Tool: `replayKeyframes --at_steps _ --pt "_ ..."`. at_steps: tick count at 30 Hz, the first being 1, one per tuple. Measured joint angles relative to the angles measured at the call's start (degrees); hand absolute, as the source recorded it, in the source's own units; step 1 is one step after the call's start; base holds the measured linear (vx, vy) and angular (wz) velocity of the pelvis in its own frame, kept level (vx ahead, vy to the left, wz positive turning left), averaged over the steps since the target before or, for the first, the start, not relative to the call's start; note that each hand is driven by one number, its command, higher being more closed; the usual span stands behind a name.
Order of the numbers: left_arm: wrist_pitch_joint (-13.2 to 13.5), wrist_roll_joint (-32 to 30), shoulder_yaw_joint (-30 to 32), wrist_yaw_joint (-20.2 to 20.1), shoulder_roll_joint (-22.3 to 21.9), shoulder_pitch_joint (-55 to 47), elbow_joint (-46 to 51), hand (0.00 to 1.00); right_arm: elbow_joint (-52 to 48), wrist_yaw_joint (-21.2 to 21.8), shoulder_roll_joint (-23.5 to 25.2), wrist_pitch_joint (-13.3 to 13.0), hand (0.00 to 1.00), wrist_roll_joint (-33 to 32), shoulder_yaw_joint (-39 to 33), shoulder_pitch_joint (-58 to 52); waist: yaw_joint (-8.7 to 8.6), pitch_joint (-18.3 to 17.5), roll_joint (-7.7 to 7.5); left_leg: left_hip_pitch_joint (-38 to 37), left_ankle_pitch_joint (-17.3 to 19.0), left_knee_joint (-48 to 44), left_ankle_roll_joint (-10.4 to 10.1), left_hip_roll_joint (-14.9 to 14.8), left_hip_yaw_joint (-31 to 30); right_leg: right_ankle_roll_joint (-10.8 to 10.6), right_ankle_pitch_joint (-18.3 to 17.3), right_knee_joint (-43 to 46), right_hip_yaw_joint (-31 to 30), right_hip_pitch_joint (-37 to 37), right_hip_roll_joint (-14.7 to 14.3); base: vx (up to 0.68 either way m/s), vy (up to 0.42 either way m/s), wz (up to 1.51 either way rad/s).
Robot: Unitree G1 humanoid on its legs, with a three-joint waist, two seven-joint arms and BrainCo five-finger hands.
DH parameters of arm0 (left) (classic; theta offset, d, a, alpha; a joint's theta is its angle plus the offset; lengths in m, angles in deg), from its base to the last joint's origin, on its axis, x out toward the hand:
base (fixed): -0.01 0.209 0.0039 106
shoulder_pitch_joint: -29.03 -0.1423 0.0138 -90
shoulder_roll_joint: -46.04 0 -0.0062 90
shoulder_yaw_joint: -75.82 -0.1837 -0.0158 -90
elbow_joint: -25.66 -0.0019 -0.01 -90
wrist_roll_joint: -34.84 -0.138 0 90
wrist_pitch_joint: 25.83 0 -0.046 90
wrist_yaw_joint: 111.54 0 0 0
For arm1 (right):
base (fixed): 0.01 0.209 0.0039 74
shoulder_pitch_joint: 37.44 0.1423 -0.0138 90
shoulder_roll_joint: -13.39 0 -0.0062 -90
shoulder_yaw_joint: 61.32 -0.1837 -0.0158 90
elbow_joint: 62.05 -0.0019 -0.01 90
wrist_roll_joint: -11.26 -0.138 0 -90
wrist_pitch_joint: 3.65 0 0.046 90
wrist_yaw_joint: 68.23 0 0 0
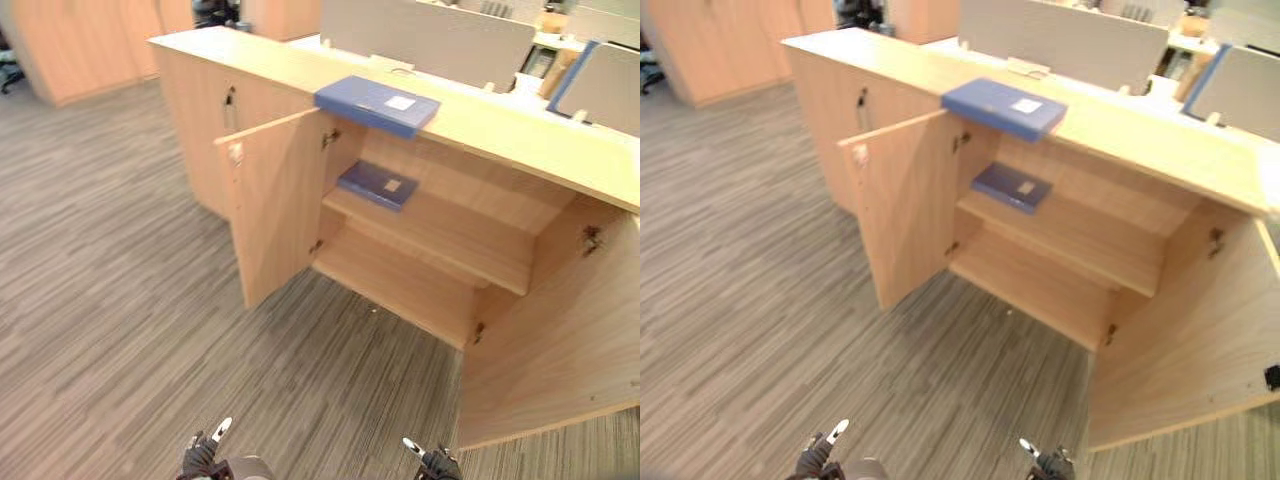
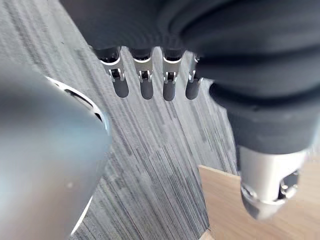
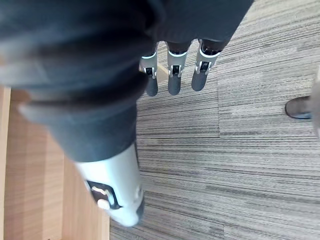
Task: Walk over to the cabinet, pick up the folder, carry it to the office cabinet, place the folder inside the office cabinet, then close the office cabinet door
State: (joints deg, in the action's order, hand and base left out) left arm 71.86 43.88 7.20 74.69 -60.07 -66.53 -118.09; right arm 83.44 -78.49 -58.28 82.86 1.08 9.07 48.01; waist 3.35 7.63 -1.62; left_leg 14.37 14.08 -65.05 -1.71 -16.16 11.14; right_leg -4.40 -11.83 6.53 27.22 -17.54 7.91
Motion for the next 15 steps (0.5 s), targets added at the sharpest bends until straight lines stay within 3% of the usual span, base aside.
replayKeyframes --at_steps 2,3,4,5,6,9,11,12,15 --pt "0.87 1.12 0.10 -0.02 0.17 0.21 1.27 0.00 0.51 -0.05 -0.79 0.10 0.00 0.09 -0.01 2.69 0.76 1.70 -0.66 5.75 4.98 7.48 0.96 6.03 -0.22 0.00 0.00 2.21 -1.84 0.37 5.35 0.39 0.376 -0.55" --pt "0.95 1.03 -0.89 0.03 0.01 -0.78 1.56 0.00 0.41 -0.04 -1.62 0.08 0.00 0.14 0.89 3.50 1.27 1.90 0.63 4.78 1.38 26.06 0.95 9.28 -3.02 -1.07 -0.64 5.31 -2.94 0.25 7.41 0.35 0.381 -0.50" --pt "0.95 1.01 -1.14 0.04 -0.06 -1.26 1.56 0.00 0.39 -0.02 -1.76 0.07 0.00 0.15 1.13 3.59 1.33 1.73 1.20 4.07 -0.97 30.54 1.02 9.41 -4.05 -1.25 -0.76 5.66 -3.33 0.27 7.39 0.47 0.441 -0.55" --pt "0.85 1.56 -0.78 0.27 1.36 -1.39 0.66 0.00 1.05 0.14 -0.77 0.28 0.00 0.18 2.36 4.21 1.88 1.88 0.04 1.90 -3.83 31.25 0.68 10.56 -2.14 -2.85 -1.96 5.66 -4.82 -0.91 9.29 0.35 0.260 -0.32" --pt "0.91 1.52 -1.29 0.37 1.60 -1.38 -0.17 0.00 1.10 0.28 -0.03 0.19 0.00 0.31 4.08 5.23 2.04 1.69 0.15 1.09 -4.11 32.69 0.48 10.84 -2.96 -2.46 -1.99 4.48 -7.70 0.88 6.50 0.39 0.282 -0.27" --pt "0.71 1.65 -1.94 0.38 2.62 -1.27 -2.23 0.00 2.09 0.24 0.07 0.06 0.00 0.34 3.97 6.18 2.16 1.66 -0.32 -0.92 -4.14 33.60 0.43 12.68 -4.12 -1.01 -0.71 1.39 -9.47 3.02 3.41 0.13 0.057 -0.04" --pt "0.61 1.48 -2.34 0.41 2.73 -2.05 -4.41 0.00 3.66 0.24 -0.46 -0.02 0.00 0.41 3.97 5.80 2.07 0.00 0.19 -3.42 -4.12 35.45 0.53 14.34 -4.31 -1.84 1.27 0.55 -10.87 2.51 4.47 0.18 0.058 -0.37" --pt "0.61 1.48 -2.40 0.40 2.79 -2.61 -5.33 0.00 4.77 0.25 -0.55 -0.03 0.00 0.81 3.98 5.78 2.04 -0.51 0.41 -5.15 -4.14 38.06 0.58 14.89 -4.35 -3.53 2.91 -0.06 -12.01 2.46 5.03 0.20 0.093 -0.55" --pt "0.64 0.96 -3.35 0.39 3.19 -2.70 -6.38 0.00 6.12 0.30 -1.46 0.07 0.00 2.53 3.98 4.58 1.72 -0.92 0.56 -8.48 -4.46 43.35 1.09 15.98 -3.91 -5.00 4.14 1.07 -12.46 3.76 6.60 0.12 0.069 -0.50"
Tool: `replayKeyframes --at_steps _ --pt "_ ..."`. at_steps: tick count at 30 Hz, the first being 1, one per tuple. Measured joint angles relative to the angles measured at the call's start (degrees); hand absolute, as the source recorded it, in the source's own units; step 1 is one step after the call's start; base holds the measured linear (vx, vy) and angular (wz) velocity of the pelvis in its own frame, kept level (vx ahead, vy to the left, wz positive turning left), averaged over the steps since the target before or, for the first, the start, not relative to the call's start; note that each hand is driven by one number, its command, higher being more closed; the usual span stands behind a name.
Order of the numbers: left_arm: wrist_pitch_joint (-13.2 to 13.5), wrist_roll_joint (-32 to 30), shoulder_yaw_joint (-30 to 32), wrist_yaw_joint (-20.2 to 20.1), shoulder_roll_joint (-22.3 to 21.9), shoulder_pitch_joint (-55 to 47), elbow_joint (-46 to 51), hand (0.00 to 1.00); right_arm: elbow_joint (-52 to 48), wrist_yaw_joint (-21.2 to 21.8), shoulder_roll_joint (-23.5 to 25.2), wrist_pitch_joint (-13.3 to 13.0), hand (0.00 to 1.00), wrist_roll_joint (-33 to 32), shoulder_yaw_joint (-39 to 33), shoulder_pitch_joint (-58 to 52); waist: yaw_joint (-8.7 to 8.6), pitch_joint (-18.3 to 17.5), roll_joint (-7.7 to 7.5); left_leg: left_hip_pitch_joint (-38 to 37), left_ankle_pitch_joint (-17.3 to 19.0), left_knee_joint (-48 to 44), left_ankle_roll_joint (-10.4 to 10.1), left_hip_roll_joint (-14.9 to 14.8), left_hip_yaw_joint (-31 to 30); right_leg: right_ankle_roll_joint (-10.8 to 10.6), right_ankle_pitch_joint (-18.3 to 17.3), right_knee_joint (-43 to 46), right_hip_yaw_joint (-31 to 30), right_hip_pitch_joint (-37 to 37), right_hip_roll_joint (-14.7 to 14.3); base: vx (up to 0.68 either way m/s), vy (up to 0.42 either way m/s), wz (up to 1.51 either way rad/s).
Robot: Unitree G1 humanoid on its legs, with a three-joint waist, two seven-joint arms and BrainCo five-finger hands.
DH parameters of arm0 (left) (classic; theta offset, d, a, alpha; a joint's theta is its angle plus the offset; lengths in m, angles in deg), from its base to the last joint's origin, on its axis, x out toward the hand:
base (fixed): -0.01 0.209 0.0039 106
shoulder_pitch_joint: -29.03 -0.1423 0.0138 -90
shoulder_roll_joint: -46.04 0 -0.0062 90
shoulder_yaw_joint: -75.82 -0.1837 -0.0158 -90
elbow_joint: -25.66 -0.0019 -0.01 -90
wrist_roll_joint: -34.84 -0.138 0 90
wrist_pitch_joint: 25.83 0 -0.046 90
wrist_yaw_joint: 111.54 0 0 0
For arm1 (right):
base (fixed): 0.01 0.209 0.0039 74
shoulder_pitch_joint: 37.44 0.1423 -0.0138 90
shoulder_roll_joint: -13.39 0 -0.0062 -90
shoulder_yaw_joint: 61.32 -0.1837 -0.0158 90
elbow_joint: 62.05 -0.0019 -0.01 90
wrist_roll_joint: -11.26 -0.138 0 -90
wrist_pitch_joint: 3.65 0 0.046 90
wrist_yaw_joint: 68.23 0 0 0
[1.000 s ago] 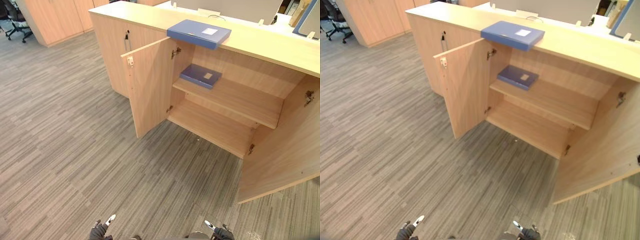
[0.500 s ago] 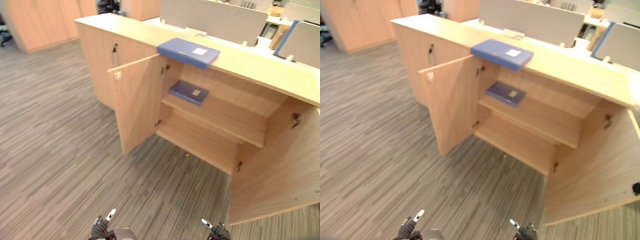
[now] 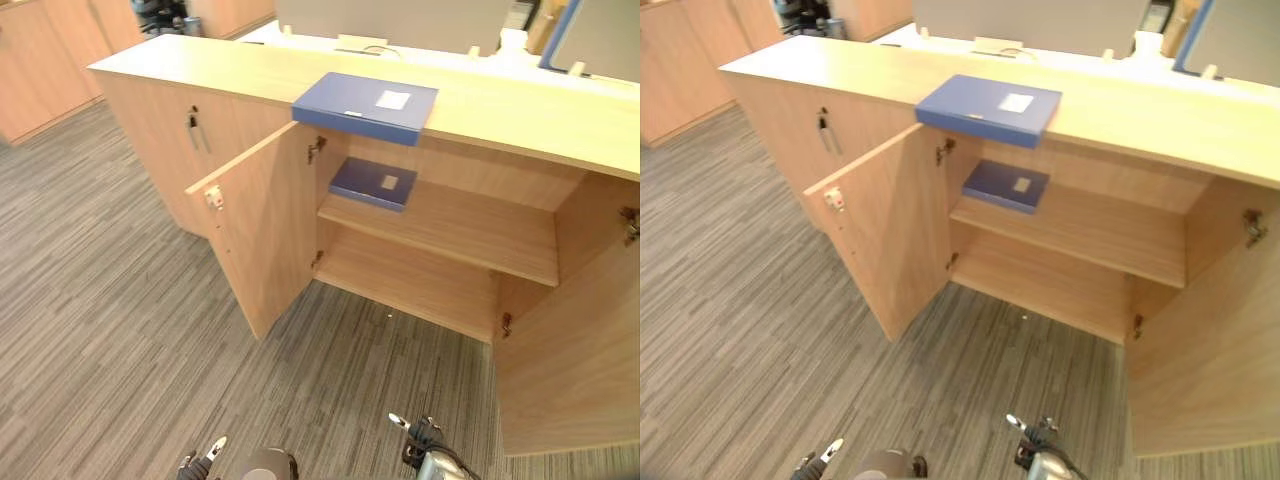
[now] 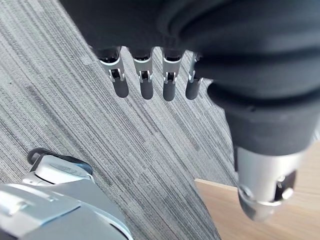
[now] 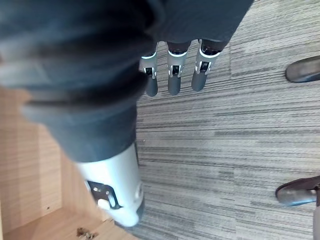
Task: Walk over to the cabinet, pick up the folder, carry it to the office cabinet, place the folder inside the office cabinet, then close the office cabinet door
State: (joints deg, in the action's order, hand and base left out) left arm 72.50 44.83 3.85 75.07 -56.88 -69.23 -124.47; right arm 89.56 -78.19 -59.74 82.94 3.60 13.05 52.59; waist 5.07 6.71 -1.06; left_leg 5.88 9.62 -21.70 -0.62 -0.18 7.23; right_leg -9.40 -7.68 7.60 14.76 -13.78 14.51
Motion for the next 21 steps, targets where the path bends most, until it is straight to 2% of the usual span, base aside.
replayKeyframes --at_steps 3,5,6,7,8,9,10,11,13,14,15,16,17,18,21 --pt "-0.06 -0.26 -0.33 0.02 -0.28 -0.90 -0.84 0.00 0.45 0.34 -1.86 0.93 0.00 1.54 -0.12 -2.18 -0.01 -0.63 0.82 -5.18 -2.15 8.50 1.34 1.43 2.82 0.24 0.14 13.50 -2.54 8.41 3.15 0.09 0.157 -0.70" --pt "-0.04 -0.40 -0.34 0.02 -0.24 -1.45 -1.23 0.00 0.27 0.37 -2.42 1.07 0.00 1.93 -0.82 -3.96 -1.07 -0.48 1.05 -9.65 -2.90 11.82 2.16 2.49 4.84 2.63 1.06 22.51 0.94 11.22 6.73 0.08 0.154 -0.38" --pt "-0.02 -0.42 -0.34 0.02 -0.25 -1.62 -1.22 0.00 0.27 0.37 -2.44 1.08 0.00 2.03 -0.73 -3.84 -1.27 -0.47 1.18 -10.53 -2.99 12.62 2.32 2.57 5.30 3.48 1.15 23.77 2.78 11.48 7.50 0.10 0.169 -0.42" --pt "-0.05 -0.51 -0.42 0.00 -0.22 -1.64 -1.27 0.00 0.25 0.46 -2.47 1.06 0.00 2.12 -0.52 -3.64 -1.51 -0.42 1.32 -11.95 -3.25 14.18 2.73 2.37 5.99 3.95 -0.38 25.30 5.20 12.20 7.81 0.08 0.125 -0.38" --pt "-0.05 -0.65 -0.88 -0.01 -0.10 -1.68 -1.36 0.00 0.21 0.50 -2.45 1.01 0.00 2.11 -0.51 -3.41 -1.89 -0.25 1.53 -12.61 -3.64 15.39 2.97 1.45 6.17 3.67 -3.20 25.42 7.31 13.52 6.15 0.04 0.066 -0.34" --pt "-0.05 -0.61 -0.89 -0.01 -0.14 -1.65 -1.35 0.00 0.18 0.50 -2.50 1.00 0.00 2.10 -0.52 -3.39 -1.96 -0.16 1.63 -12.92 -3.80 16.17 2.96 1.02 6.17 3.67 -4.06 25.33 7.98 14.58 5.10 0.00 0.012 -0.17" --pt "-0.04 -0.62 -0.91 -0.01 -0.17 -1.59 -1.31 0.00 0.16 0.50 -2.55 0.99 0.00 2.11 -0.52 -3.08 -1.93 -0.11 1.68 -13.13 -3.78 16.91 3.07 0.58 6.12 3.70 -4.64 25.24 8.63 15.73 4.02 -0.02 -0.032 -0.13" --pt "-0.07 -0.61 -0.89 -0.02 -0.14 -1.40 -1.30 0.00 -0.02 0.50 -2.54 0.95 0.00 2.06 -0.52 -2.94 -2.00 0.01 1.65 -13.38 -3.53 17.68 3.42 -0.26 6.14 3.76 -4.77 24.40 8.63 18.36 1.53 -0.02 -0.067 -0.13" --pt "-0.11 -0.78 -0.80 -0.03 -0.13 -0.82 -1.27 0.00 -0.50 0.47 -2.38 0.63 0.00 2.00 -0.50 -2.47 -2.04 1.25 1.50 -15.23 -3.04 18.90 2.73 -0.86 5.99 4.81 -4.08 20.81 9.05 21.09 -1.69 -0.02 -0.108 -0.07" --pt "-0.13 -1.22 -0.62 -0.08 -0.13 -0.82 -1.25 0.00 -0.79 0.46 -2.28 0.58 0.00 2.01 -0.47 -2.52 -2.07 1.39 1.41 -15.60 -2.91 18.95 2.51 -0.86 5.82 5.55 -3.44 19.01 8.91 21.58 -2.32 0.01 -0.135 0.18" --pt "-0.13 -1.74 0.04 -0.23 -0.13 -0.90 -1.16 0.00 -1.21 0.46 -1.83 0.45 0.00 2.00 -0.49 -2.65 -2.21 1.49 0.89 -16.03 -2.59 19.02 1.99 -0.21 4.96 7.71 -1.26 14.91 8.39 22.02 -2.64 0.07 -0.165 0.50" --pt "-0.38 -2.08 0.35 -0.28 -0.34 -0.87 -1.23 0.00 -1.40 0.44 -1.97 0.27 0.00 1.91 -0.57 -2.93 -2.66 1.38 0.46 -16.29 -2.27 18.97 1.40 0.04 3.13 10.19 1.79 14.89 8.53 21.96 -2.57 0.12 -0.172 0.55" --pt "-0.48 -2.22 0.43 -0.32 -0.83 -0.82 -1.04 0.00 -1.40 0.43 -2.27 0.22 0.00 2.05 -0.53 -3.03 -2.60 1.22 1.07 -16.18 -2.12 19.01 1.22 -0.30 2.27 9.84 1.08 14.74 9.29 21.77 -2.87 0.17 -0.182 0.56" --pt "-0.51 -2.81 2.01 -0.41 -1.81 -0.80 -0.43 0.00 -1.80 0.50 -2.45 0.27 0.00 2.13 -0.54 -2.94 -2.18 1.23 1.65 -15.88 -2.21 19.15 0.13 -1.55 1.31 10.30 -0.54 14.68 10.80 21.82 -4.05 0.15 -0.144 0.29" --pt "-0.69 -2.94 4.07 -0.55 -2.36 -0.99 0.03 0.00 -2.51 0.51 -1.99 0.26 0.00 2.01 -0.76 -3.76 -2.16 1.22 1.51 -16.34 -1.55 19.16 -1.88 -4.41 -0.37 10.88 -3.11 14.63 13.45 20.09 -6.26 0.22 -0.206 0.29"
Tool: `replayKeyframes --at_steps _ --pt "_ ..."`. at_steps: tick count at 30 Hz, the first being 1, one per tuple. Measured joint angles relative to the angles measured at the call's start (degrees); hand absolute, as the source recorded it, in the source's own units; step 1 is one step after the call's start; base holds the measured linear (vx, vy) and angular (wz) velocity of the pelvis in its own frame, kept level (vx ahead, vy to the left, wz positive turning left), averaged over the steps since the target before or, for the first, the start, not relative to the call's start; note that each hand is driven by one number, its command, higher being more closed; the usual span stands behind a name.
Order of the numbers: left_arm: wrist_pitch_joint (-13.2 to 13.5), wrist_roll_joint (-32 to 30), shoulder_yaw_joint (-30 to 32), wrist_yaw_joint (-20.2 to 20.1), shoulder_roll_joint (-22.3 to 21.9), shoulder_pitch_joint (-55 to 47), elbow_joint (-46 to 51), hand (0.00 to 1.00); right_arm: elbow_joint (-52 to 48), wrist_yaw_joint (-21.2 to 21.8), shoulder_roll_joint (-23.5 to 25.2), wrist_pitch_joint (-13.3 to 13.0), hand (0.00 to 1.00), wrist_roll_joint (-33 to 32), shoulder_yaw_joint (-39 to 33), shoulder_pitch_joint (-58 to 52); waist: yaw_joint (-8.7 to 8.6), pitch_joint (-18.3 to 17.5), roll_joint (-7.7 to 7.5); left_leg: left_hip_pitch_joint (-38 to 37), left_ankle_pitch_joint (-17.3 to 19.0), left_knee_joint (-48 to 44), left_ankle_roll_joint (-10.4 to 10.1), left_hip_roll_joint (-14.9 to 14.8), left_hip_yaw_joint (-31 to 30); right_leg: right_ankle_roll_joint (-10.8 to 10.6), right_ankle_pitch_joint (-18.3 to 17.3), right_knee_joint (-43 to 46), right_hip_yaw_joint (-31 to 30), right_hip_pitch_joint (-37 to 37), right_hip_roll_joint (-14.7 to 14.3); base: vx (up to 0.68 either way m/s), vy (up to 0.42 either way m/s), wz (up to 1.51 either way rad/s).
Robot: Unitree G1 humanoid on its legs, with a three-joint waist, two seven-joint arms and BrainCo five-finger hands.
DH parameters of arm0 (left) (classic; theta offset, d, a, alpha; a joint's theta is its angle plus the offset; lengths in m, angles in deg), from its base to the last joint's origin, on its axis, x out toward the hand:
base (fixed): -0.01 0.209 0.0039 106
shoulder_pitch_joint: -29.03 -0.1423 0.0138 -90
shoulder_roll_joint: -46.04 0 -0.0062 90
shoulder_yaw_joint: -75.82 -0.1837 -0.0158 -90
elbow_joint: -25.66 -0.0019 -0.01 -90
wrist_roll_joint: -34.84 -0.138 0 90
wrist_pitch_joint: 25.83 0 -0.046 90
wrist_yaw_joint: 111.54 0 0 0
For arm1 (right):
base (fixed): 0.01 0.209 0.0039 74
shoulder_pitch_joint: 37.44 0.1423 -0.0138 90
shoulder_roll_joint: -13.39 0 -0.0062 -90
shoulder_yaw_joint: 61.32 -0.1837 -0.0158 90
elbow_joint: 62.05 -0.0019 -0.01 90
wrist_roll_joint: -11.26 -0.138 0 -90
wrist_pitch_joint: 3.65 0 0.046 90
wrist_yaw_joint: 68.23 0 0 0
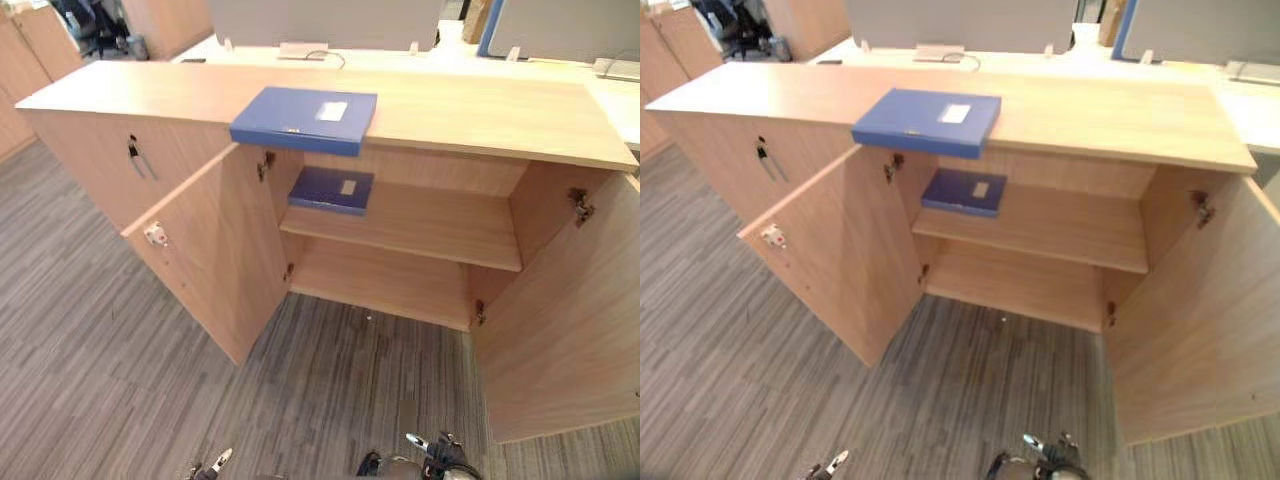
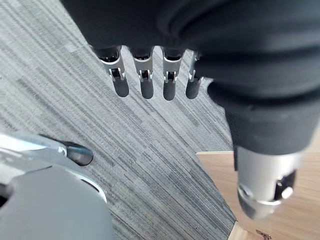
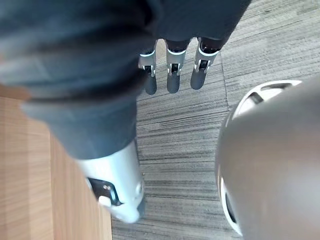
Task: Walk over to the cabinet, pick up the folder, carry it to the office cabinet, place the folder inside the office cabinet, then close the office cabinet door
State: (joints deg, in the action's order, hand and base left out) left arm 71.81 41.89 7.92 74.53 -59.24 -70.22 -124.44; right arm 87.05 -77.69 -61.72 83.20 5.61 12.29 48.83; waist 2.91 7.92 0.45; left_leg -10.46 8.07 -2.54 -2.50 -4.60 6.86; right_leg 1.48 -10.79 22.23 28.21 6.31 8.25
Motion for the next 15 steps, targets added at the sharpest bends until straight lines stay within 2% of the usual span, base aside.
replayKeyframes --at_steps 4,6,7,9,12,14,15 --pt "-0.32 0.50 2.73 -0.15 -0.84 -0.50 0.23 0.00 -0.97 0.02 0.75 -0.04 0.00 -3.68 -0.85 -1.48 -0.14 -0.27 0.08 -0.28 3.14 -6.08 -3.43 -4.56 -1.97 0.89 -1.80 -3.81 3.32 -6.30 -4.29 0.25 -0.169 0.38" --pt "-0.39 0.48 4.37 -0.31 -1.28 -0.72 1.34 0.00 -1.22 0.01 1.52 -0.24 0.00 -5.13 -1.93 -1.33 -0.16 -1.09 -0.10 4.26 5.33 -17.05 -4.52 -5.83 -1.34 0.98 -1.86 -6.49 3.29 -8.35 -5.64 0.24 -0.070 0.01" --pt "-0.43 0.50 5.43 -0.36 -1.49 -0.66 1.49 0.00 -1.70 0.02 1.81 -0.43 0.00 -5.72 -1.90 -1.27 -0.08 -1.12 -0.17 7.74 5.85 -25.71 -4.36 -6.69 -1.33 1.03 -1.82 -7.68 3.06 -9.82 -6.19 0.26 -0.029 -0.22" --pt "-0.53 1.88 6.61 -0.35 -2.10 -1.04 2.28 0.00 -2.40 -0.06 2.01 -0.47 0.00 -6.78 -0.54 -1.03 0.48 -1.10 0.00 15.46 3.59 -49.16 -3.23 -10.80 0.06 1.64 -1.47 -10.42 0.61 -15.35 -8.29 0.36 0.002 -0.51" --pt "-0.50 2.30 5.50 -0.38 -1.67 -1.01 2.63 0.00 -2.00 -0.19 2.11 -0.44 0.00 -6.74 0.14 -0.09 1.97 -0.97 -0.23 20.02 5.66 -56.25 -0.92 -11.59 3.03 1.59 -1.44 -12.30 -3.27 -18.63 -7.68 0.31 0.097 -0.76" --pt "-0.42 2.56 4.59 -0.38 -1.42 -0.74 2.75 0.00 -1.71 -0.22 2.28 -0.42 0.00 -6.73 0.11 0.51 2.12 -0.54 -0.65 24.05 7.59 -53.20 -0.50 -10.34 3.64 1.26 -1.25 -12.73 -5.22 -20.09 -5.81 0.30 0.192 -0.60" --pt "-0.35 2.54 4.02 -0.38 -1.02 -0.48 2.84 0.00 -0.48 -0.25 2.11 -0.41 0.00 -6.72 0.05 1.01 2.35 -0.36 -0.94 25.59 8.06 -46.48 -0.54 -8.23 3.67 0.61 -1.02 -12.64 -6.29 -20.66 -3.84 0.23 0.196 -0.50"
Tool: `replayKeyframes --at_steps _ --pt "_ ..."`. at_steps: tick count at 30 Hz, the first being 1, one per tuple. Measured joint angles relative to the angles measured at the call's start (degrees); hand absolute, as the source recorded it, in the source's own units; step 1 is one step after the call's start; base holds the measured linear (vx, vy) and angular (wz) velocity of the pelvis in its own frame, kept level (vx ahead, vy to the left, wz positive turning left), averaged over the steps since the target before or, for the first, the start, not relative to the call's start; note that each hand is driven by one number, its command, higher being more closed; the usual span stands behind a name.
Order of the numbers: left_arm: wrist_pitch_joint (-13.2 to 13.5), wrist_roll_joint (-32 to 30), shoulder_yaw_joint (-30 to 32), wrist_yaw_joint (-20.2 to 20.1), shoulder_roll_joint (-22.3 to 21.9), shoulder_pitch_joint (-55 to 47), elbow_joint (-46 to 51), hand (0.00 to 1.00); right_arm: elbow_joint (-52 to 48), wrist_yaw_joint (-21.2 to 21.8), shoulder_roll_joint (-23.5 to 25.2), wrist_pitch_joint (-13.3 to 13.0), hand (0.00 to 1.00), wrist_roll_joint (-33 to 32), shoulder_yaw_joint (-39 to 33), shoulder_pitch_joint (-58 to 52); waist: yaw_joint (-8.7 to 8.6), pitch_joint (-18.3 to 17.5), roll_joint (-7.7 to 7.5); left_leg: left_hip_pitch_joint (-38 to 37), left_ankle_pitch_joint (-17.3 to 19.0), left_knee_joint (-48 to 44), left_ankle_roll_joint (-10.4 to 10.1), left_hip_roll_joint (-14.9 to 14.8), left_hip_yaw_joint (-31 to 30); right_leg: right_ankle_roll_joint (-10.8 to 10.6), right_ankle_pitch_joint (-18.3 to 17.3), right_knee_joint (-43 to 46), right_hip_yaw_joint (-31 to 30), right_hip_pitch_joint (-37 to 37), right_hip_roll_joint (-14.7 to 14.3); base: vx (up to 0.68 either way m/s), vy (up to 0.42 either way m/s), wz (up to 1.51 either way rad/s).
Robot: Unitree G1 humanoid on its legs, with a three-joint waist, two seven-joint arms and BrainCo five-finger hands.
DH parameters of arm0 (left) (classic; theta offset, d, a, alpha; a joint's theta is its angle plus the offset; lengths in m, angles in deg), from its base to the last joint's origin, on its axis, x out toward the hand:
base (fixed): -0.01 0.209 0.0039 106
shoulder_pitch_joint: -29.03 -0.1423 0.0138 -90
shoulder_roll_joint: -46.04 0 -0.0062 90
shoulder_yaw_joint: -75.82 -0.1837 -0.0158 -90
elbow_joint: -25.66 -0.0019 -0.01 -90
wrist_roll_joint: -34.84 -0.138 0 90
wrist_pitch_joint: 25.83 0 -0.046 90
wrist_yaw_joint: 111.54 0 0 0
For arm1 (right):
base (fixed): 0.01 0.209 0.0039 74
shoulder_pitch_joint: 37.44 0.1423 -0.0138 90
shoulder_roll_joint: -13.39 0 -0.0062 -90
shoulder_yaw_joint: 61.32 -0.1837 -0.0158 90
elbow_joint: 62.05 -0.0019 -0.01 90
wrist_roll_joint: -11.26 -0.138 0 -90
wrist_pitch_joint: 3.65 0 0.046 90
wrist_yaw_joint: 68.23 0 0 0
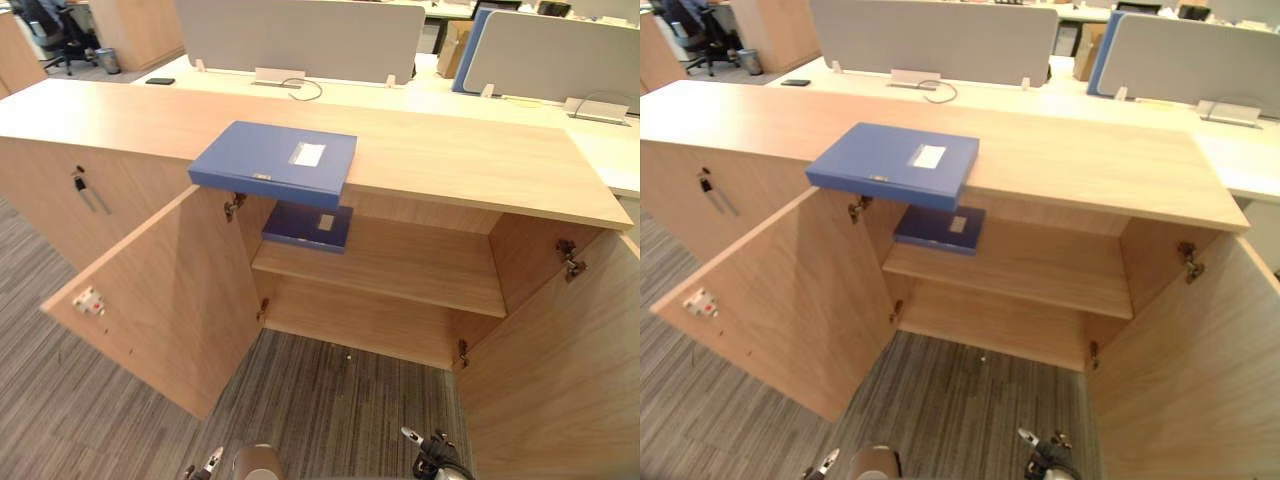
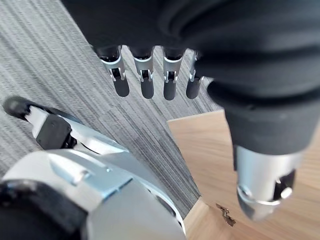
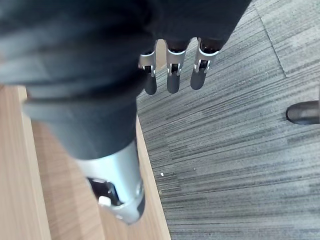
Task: Walk over to the cabinet, pick up the folder, carry it to the office cabinet, place the folder inside the office cabinet, then close the office cabinet door
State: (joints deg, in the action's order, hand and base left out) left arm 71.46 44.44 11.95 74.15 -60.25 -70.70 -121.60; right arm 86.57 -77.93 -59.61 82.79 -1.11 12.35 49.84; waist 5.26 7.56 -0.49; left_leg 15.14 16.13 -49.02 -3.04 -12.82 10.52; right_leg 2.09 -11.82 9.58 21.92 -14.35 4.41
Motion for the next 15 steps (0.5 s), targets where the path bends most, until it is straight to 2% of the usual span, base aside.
replayKeyframes --at_steps 1,2,3,5,7,9,11,12,14,15 --pt "0.04 -0.01 -0.87 0.00 0.05 0.02 0.12 0.00 0.33 0.00 -0.17 0.01 0.00 0.03 -0.01 -0.02 0.15 0.08 0.09 0.06 -1.01 7.63 0.32 1.51 -0.14 -0.85 -0.01 -0.01 -0.62 -0.63 1.38 0.37 0.365 -0.55" --pt "0.08 -0.06 -2.01 0.02 -0.43 -0.11 0.45 0.00 -0.03 0.00 -0.43 0.04 0.00 0.02 0.09 -0.38 0.14 -0.09 1.48 -0.41 -8.97 19.61 1.80 2.52 -0.96 -3.08 -0.46 0.03 -1.65 -1.20 1.81 0.40 0.380 -0.46" --pt "0.15 0.16 -2.18 -0.12 0.70 0.29 0.15 0.00 -0.11 0.00 0.47 0.20 0.00 0.05 0.42 -0.20 0.68 0.39 0.33 -1.31 -10.26 20.46 0.73 4.46 -0.73 -5.83 -1.63 0.25 -2.93 -1.58 4.00 0.40 0.371 -0.29" --pt "0.47 -0.06 -2.40 -0.06 1.38 0.79 0.29 0.00 -0.39 0.18 1.73 0.15 0.00 0.04 0.76 0.01 0.33 -0.06 -0.76 -1.48 -10.13 22.60 0.99 6.64 -0.78 -5.67 -1.13 -1.64 -3.63 -0.33 4.71 0.22 0.204 0.01" --pt "0.55 -0.01 -2.58 -0.06 1.38 1.35 -0.26 0.00 -0.32 0.26 1.89 0.16 0.00 0.08 0.75 0.81 0.65 0.47 -0.82 -3.02 -9.96 23.47 1.42 8.49 -0.48 -5.21 0.72 -2.75 -3.21 -0.53 5.48 0.10 0.139 -0.01" --pt "0.54 -0.06 -3.14 -0.06 1.49 1.20 -1.22 0.00 -0.38 0.63 2.12 0.00 0.00 0.15 0.98 1.12 0.73 0.01 -0.68 -4.84 -10.03 25.59 2.04 9.53 0.13 -6.42 1.96 -3.06 -4.34 -0.88 6.61 0.09 0.107 -0.22" --pt "0.53 -0.15 -3.76 -0.07 1.83 1.25 -1.79 0.00 -0.26 0.69 1.98 -0.01 0.00 0.37 1.81 0.82 0.65 -0.20 -0.72 -7.54 -11.85 30.61 2.48 10.38 1.63 -8.80 3.88 -3.42 -5.17 -0.56 7.72 0.05 0.034 -0.34" --pt "0.52 -0.88 -4.72 -0.07 2.16 0.94 -1.98 0.00 -0.20 0.71 1.83 0.00 0.00 1.06 1.97 0.13 0.18 -0.52 -0.50 -9.84 -14.21 35.73 2.47 11.27 2.12 -9.15 5.48 -4.18 -5.21 -0.29 8.21 0.01 -0.007 -0.29" --pt "0.53 -1.05 -5.81 -0.09 2.45 0.47 -2.03 0.00 -0.27 0.75 1.44 0.06 0.00 2.10 1.97 -0.93 0.04 -1.21 -0.87 -11.54 -16.69 40.74 2.74 12.39 2.56 -9.42 5.98 -4.14 -5.36 0.74 8.94 0.00 0.005 -0.21" --pt "0.53 -1.05 -7.07 -0.10 2.77 0.46 -2.27 0.00 -0.23 0.77 0.49 0.10 0.00 2.60 1.98 -1.64 -0.19 -1.91 -0.42 -12.93 -18.51 44.81 3.02 13.49 3.05 -9.43 5.99 -3.68 -5.80 1.75 9.75 0.01 0.023 -0.19"
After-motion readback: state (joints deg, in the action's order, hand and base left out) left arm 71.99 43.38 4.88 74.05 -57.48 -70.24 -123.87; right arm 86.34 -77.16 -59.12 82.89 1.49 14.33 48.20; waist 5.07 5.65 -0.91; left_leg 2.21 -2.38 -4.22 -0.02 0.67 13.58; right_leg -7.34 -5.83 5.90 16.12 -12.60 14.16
